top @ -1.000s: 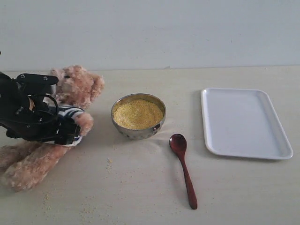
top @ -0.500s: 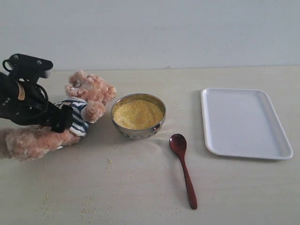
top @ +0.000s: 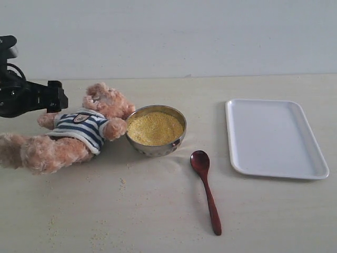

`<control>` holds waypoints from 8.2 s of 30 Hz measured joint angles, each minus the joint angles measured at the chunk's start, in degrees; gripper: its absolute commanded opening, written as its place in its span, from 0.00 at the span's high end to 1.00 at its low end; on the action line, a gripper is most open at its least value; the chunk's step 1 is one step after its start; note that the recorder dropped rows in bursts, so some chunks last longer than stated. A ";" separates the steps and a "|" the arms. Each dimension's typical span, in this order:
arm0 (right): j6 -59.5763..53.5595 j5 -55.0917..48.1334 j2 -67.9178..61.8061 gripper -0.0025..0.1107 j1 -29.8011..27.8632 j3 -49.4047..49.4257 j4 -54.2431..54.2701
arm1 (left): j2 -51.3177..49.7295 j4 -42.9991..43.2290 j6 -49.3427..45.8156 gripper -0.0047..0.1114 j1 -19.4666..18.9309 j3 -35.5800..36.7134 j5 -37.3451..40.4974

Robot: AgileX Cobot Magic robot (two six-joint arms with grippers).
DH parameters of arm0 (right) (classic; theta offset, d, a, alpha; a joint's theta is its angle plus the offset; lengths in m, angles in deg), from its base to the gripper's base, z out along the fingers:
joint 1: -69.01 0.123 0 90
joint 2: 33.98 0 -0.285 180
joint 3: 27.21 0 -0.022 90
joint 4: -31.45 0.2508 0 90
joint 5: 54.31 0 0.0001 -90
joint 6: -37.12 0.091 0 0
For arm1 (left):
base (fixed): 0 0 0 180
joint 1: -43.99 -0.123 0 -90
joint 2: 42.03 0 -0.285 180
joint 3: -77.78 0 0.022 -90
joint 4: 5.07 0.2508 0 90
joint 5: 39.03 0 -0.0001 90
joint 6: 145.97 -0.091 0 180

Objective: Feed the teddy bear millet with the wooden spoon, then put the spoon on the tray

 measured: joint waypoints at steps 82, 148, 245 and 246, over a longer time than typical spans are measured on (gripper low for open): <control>0.00 0.00 0.00 0.98 0.00 0.00 0.00 | -19.40 -69.45 -76.91 0.92 -6.41 -6.36 8.70; 49.72 58.19 -19.19 0.98 0.00 -15.58 -13.18 | 20.98 -108.79 -110.11 0.92 -9.32 27.64 11.82; -15.64 60.93 -101.37 0.47 64.63 -21.05 55.34 | 20.98 -108.79 -110.18 0.92 -9.32 28.95 13.35; -15.64 62.96 -102.26 0.47 64.63 -21.05 55.34 | 20.98 -108.79 -110.18 0.92 -9.32 28.95 13.40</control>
